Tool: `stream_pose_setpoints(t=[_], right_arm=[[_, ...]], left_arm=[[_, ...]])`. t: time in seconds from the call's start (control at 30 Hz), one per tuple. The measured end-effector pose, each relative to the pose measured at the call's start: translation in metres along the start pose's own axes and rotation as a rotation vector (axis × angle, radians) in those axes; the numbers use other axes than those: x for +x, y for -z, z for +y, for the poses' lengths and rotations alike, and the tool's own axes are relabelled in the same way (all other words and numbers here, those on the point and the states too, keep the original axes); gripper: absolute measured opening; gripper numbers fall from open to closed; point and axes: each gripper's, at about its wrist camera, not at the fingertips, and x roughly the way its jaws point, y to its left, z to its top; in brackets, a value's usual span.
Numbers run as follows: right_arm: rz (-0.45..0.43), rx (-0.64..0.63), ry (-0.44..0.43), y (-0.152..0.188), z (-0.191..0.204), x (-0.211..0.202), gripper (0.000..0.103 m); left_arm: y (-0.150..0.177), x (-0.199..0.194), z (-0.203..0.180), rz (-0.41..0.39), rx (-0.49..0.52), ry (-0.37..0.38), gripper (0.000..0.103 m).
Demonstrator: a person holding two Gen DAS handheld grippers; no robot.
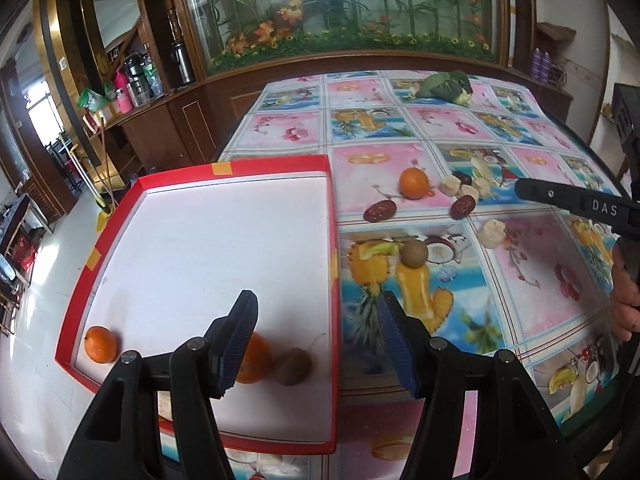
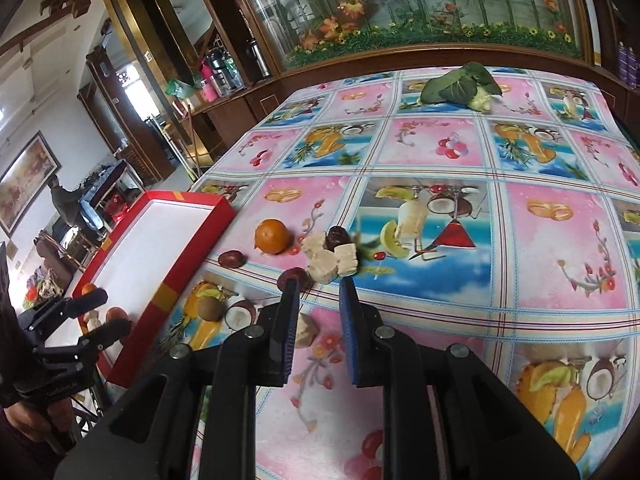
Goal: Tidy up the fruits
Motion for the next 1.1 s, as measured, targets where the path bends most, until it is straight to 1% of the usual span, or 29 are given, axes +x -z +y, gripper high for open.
stream_pose_setpoints(t=[0.27,0.4,0.43,0.47,0.53,0.6,0.67,0.8,0.83,0.87,0.9,1.03,1.1], right_arm=[[0.033,-0.035,0.004,0.002,0.009,0.011,0.022],[0.076,-0.057,-0.008,0.001,0.017,0.024,0.023],[0.088,-0.067,0.002,0.001,0.020,0.028,0.027],[0.096,-0.074,0.009,0.001,0.021,0.032,0.035],[0.107,-0.085,0.029,0.001,0.024,0.038,0.046],[0.103,-0.094,0.055,0.001,0.025,0.042,0.047],[0.105,-0.106,0.064,0.000,0.027,0.046,0.047],[0.136,-0.125,0.087,0.001,0.034,0.060,0.046],[0.146,-0.127,0.094,0.001,0.035,0.063,0.043],[0.137,-0.144,0.113,0.001,0.038,0.064,0.034],[0.147,-0.156,0.119,0.002,0.040,0.066,0.030],[0.143,-0.151,0.120,0.002,0.040,0.067,0.030],[0.126,-0.140,0.117,0.001,0.041,0.062,0.030]], left_arm=[[0.002,-0.002,-0.001,0.002,-0.002,0.005,0.062],[0.002,-0.002,0.001,-0.003,-0.011,0.013,0.062],[0.002,-0.001,0.001,-0.004,-0.014,0.017,0.062],[0.002,-0.001,0.001,-0.005,-0.016,0.022,0.062],[0.002,0.000,0.001,-0.004,-0.018,0.030,0.062],[0.004,0.002,0.001,0.000,-0.019,0.039,0.062],[0.005,0.003,0.003,0.002,-0.023,0.049,0.062],[0.005,0.004,0.010,0.003,-0.040,0.055,0.062],[0.005,0.004,0.012,0.001,-0.046,0.057,0.062],[0.006,0.003,0.014,-0.002,-0.052,0.059,0.062],[0.006,0.003,0.016,-0.005,-0.057,0.062,0.062],[0.006,0.001,0.022,-0.013,-0.070,0.071,0.062],[0.007,0.000,0.025,-0.018,-0.075,0.081,0.062]])
